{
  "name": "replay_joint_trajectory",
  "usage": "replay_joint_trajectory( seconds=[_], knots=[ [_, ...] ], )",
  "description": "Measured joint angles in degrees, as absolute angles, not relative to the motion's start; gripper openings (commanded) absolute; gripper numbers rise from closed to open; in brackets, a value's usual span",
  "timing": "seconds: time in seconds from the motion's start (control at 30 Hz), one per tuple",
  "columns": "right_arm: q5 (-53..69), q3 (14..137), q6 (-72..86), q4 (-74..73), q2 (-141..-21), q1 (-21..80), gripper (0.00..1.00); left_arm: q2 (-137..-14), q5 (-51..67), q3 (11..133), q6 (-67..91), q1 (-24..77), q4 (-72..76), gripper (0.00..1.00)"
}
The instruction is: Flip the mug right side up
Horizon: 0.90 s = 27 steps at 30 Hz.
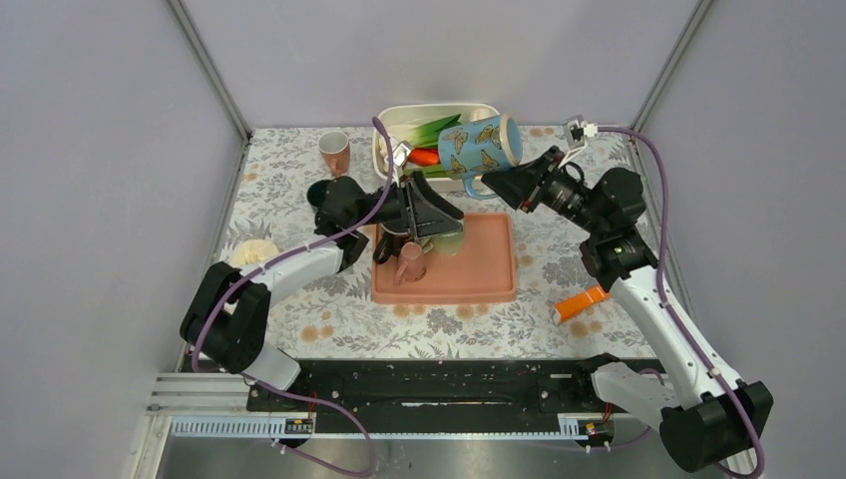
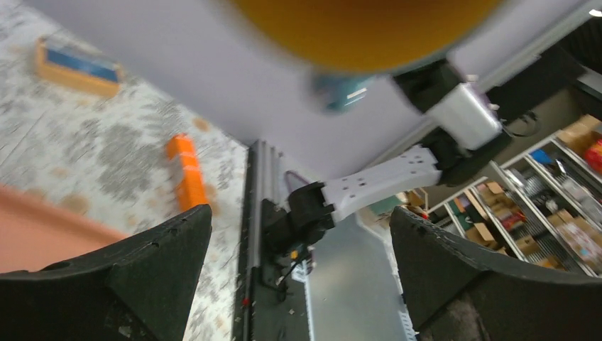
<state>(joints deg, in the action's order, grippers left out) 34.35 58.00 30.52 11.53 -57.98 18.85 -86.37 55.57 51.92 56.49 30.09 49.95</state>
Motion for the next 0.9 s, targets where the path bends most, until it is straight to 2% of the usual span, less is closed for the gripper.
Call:
replay_joint_trajectory(
  seconds=[0.17,0.33,0.9],
  knots=[
    [35.7,51.3,38.4,20.2,-60.1,18.5,0.00,-86.4,54.7,51.8,65.6,32.6,64.7,0.99],
    [35.4,46.8,42.1,26.7,-60.2,18.2,0.00,-86.7,54.0,51.6,69.1,33.3,70.3,0.99],
    [33.6,42.8,49.4,37.8,-60.5,17.9,0.00,-90.1,53.3,51.2,66.8,34.6,67.4,0.99]
  ],
)
